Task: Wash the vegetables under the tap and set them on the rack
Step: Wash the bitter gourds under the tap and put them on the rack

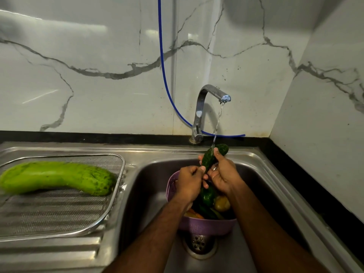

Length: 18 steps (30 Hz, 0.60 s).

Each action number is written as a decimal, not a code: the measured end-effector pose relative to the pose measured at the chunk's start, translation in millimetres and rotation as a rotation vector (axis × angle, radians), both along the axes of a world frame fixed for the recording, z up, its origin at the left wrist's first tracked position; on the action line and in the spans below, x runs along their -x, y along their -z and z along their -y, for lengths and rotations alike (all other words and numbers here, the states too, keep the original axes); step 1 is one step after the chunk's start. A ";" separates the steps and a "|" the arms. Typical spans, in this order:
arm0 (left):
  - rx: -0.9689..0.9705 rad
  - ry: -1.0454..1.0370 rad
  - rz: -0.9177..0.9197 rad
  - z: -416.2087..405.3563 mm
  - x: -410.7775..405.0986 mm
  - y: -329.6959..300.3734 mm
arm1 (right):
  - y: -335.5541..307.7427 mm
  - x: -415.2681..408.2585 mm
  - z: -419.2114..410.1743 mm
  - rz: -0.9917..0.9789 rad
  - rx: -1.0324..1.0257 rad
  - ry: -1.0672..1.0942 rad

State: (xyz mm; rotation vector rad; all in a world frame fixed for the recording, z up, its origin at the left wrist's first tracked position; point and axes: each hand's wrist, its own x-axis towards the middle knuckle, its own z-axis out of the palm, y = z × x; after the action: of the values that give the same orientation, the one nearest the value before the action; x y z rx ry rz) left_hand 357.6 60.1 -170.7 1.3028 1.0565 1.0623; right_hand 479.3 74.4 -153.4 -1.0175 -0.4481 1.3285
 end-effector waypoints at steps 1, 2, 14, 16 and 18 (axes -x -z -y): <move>-0.005 0.007 -0.025 -0.9 0.8 1.2 | -1.8 0.9 0.4 -0.016 0.015 0.012; -0.017 0.017 -0.063 -1.5 2.4 1.0 | -3.3 1.7 1.2 -0.013 0.033 0.029; -0.392 -0.035 -0.506 17.4 44.6 -41.3 | -14.0 12.9 36.6 0.768 0.127 0.051; -0.492 -0.027 -0.568 25.4 57.4 -66.8 | -24.6 24.9 43.4 0.899 0.062 0.045; -0.577 -0.037 -0.645 28.8 72.9 -87.3 | -33.4 38.3 47.7 0.960 0.002 0.022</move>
State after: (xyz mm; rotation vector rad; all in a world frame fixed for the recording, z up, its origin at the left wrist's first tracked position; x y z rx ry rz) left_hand 284.7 31.3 -83.4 2.1967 1.2891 1.0354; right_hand 441.0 26.6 -119.9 -1.6263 -1.1391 0.7404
